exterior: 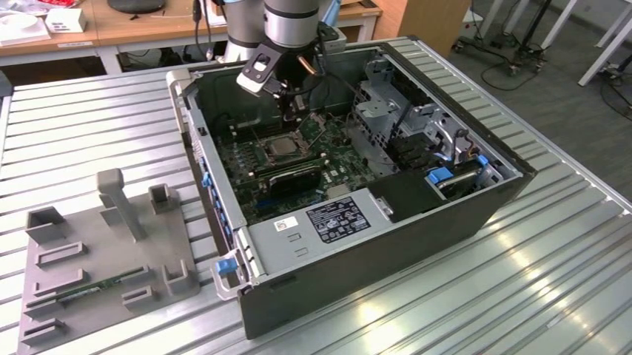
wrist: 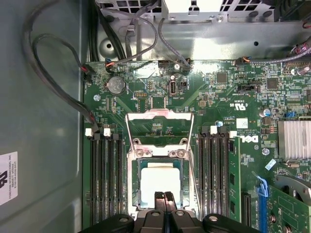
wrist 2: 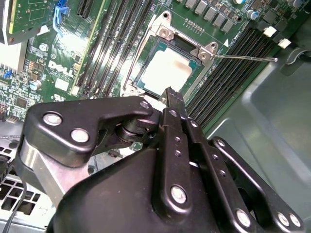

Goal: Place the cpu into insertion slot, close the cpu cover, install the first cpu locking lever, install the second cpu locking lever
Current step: 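Close the cpu cover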

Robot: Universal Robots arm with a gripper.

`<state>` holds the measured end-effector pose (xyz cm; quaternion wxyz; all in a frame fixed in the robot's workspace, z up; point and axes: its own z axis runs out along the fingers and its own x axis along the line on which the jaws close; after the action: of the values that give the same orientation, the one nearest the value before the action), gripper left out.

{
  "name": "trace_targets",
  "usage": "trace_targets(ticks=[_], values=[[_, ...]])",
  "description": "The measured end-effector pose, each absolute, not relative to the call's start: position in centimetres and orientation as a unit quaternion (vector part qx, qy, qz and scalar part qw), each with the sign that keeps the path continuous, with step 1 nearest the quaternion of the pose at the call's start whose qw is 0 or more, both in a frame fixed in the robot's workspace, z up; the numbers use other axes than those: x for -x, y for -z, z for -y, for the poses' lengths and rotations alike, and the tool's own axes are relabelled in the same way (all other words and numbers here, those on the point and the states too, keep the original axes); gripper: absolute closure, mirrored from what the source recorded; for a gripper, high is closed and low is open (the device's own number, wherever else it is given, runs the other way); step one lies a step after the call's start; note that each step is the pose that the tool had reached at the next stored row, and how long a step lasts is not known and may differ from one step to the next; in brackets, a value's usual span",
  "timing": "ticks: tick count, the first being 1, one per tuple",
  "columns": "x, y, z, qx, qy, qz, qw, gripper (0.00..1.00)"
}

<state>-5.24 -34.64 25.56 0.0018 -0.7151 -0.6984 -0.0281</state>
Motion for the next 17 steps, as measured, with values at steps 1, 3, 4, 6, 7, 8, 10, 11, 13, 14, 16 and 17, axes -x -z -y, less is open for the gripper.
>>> trace_targets(ticks=[1, 3, 4, 6, 7, 8, 10, 11, 13, 14, 16, 17], values=[[5.24, -25.62, 34.64, 0.715, 0.028, 0.698, 0.002, 0.89], [5.24, -25.74, 34.64, 0.715, 0.028, 0.698, 0.002, 0.89], [5.24, -25.80, 34.64, 0.715, 0.028, 0.698, 0.002, 0.89], [5.24, -25.88, 34.64, 0.715, 0.028, 0.698, 0.002, 0.89], [5.24, -25.90, 34.63, 0.715, 0.028, 0.698, 0.002, 0.89], [5.24, -25.93, 34.64, 0.715, 0.028, 0.698, 0.002, 0.89], [5.24, -25.94, 34.64, 0.715, 0.028, 0.698, 0.002, 0.89], [5.24, -25.95, 34.64, 0.715, 0.028, 0.698, 0.002, 0.89], [5.22, -25.95, 34.64, 0.715, 0.028, 0.698, 0.002, 0.89], [5.20, -25.95, 34.64, 0.715, 0.028, 0.698, 0.002, 0.89], [5.12, -25.95, 34.64, 0.715, 0.028, 0.698, 0.002, 0.89], [5.06, -25.95, 34.64, 0.715, 0.028, 0.698, 0.002, 0.89]])
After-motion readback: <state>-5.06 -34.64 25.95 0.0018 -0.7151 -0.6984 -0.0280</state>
